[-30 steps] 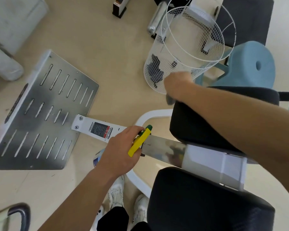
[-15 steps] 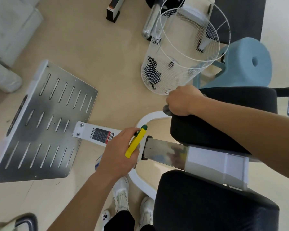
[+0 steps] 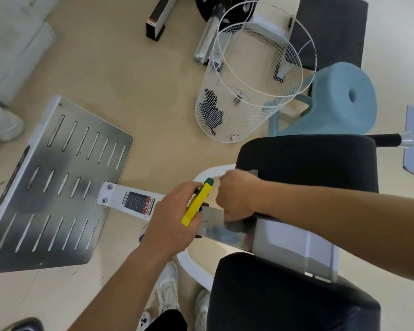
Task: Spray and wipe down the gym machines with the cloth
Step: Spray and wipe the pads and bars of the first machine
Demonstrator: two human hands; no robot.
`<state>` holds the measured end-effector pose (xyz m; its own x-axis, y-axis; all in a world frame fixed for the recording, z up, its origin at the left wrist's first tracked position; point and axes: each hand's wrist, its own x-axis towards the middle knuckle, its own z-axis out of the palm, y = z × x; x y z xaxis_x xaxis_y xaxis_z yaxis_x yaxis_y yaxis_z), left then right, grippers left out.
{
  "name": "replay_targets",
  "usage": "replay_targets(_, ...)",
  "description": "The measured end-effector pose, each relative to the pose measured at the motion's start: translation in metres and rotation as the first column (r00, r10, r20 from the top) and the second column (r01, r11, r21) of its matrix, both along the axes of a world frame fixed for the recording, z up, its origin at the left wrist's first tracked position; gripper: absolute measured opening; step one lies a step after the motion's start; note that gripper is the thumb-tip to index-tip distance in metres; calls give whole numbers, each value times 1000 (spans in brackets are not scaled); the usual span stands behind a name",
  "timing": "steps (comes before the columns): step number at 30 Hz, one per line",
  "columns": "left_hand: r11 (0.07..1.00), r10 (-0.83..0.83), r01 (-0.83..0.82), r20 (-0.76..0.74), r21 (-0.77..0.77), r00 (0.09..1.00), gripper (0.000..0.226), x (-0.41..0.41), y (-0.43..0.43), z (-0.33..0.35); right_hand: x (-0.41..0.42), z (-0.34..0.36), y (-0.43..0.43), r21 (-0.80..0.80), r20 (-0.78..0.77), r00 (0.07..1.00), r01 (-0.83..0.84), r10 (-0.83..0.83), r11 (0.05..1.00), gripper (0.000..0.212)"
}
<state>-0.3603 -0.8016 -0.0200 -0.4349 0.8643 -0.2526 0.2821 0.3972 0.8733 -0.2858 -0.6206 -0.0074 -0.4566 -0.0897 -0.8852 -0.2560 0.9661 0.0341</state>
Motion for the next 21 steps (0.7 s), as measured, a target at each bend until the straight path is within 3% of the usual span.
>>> replay_targets(5, 1000, -11, 11, 28, -6, 1000, 50, 1, 14, 8, -37, 7, 70, 129, -143, 932, 351, -332, 928, 40)
replay_targets(8, 999, -39, 39, 43, -2, 998, 51, -3, 19, 11, -34, 13, 93, 97, -239, 840, 519, -487, 849, 39)
replay_targets(12, 996, -88, 88, -43, 5, 995, 53, -9, 29, 23, -10, 49, 125, 73, -338, 675, 713, -655, 697, 52)
replay_targets(21, 976, -201, 209, -106, 61, 974, 42, -9, 80, 84, 110, 140, 158, -120, -504, 416, 834, -757, 538, 37)
